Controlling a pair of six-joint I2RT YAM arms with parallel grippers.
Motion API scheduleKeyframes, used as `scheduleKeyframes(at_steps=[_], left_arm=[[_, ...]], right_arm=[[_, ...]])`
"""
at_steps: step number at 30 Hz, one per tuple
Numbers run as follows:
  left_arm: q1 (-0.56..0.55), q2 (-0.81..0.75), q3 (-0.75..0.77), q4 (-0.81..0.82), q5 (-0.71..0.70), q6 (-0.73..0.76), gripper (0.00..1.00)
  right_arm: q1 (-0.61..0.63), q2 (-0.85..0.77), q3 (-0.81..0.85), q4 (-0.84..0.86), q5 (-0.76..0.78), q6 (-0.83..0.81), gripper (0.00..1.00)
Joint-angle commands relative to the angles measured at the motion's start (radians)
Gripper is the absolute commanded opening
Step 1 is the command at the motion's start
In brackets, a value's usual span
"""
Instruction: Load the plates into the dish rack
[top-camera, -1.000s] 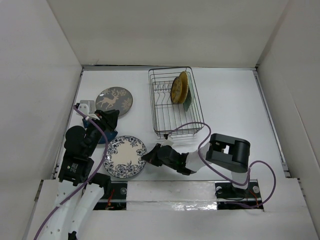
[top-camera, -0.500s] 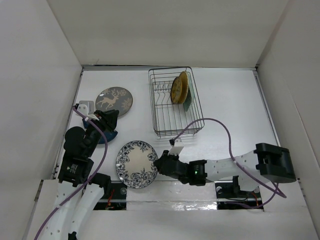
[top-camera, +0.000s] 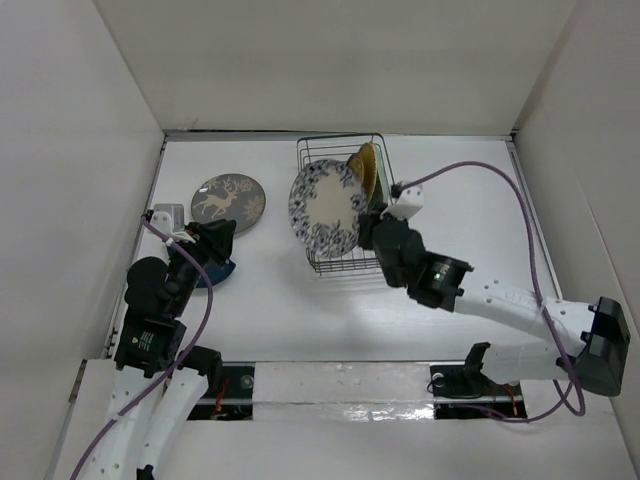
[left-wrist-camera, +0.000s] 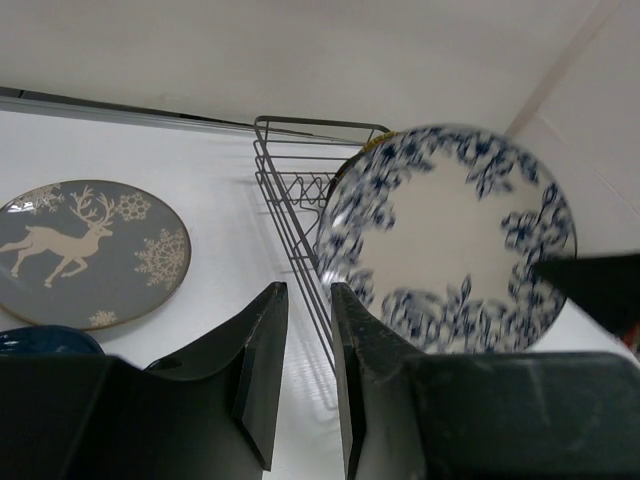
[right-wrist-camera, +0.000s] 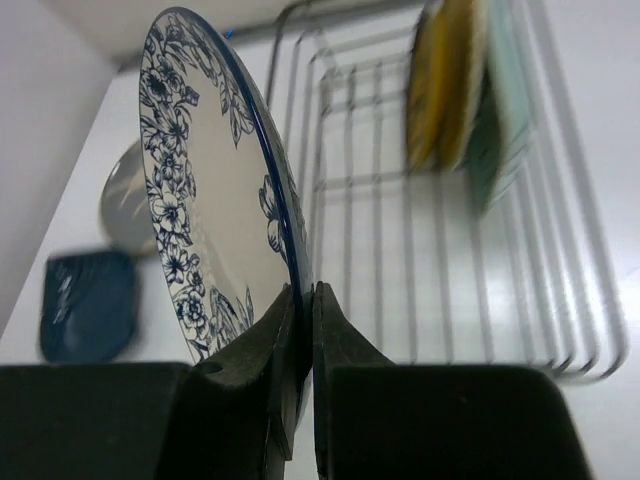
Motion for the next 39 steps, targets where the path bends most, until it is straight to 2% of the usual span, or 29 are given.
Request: scheduleKeyframes(at_steps=[1, 4, 11, 19, 22, 33, 39], left_arm=[[0.005, -0.009, 0.016, 0.037, 0.003, 0.000, 0.21], [0.005, -0.012, 0.018, 0.037, 0.007, 0.000, 0.22], [0.005, -0.012, 0.018, 0.036, 0.009, 0.000, 0.22], [0.005, -0.007, 0.019, 0.034, 0.012, 0.002, 0.23], [0.005, -0.006, 0.019, 0.034, 0.012, 0.002, 0.23], [0.005, -0.001, 0.019, 0.034, 0.013, 0.002, 0.23], [0.005, 0.004, 0.018, 0.036, 0.013, 0.002, 0.23]], right_arm=[[-0.146, -0.001, 0.144, 0.235, 0.026, -0.185, 0.00], [-0.253, 0.109, 0.280, 0.218, 0.022, -0.279, 0.00], [-0.361, 0.349, 0.543, 0.213, 0.084, -0.486, 0.00], [-0.357, 0.541, 0.722, 0.210, 0.155, -0.727, 0.00], [-0.346, 0.600, 0.771, 0.192, 0.176, -0.761, 0.00], [-0.306, 0.726, 0.827, 0.123, 0.259, -0.743, 0.00], [-0.297, 0.780, 0.819, -0.010, 0.236, -0.514, 0.00]])
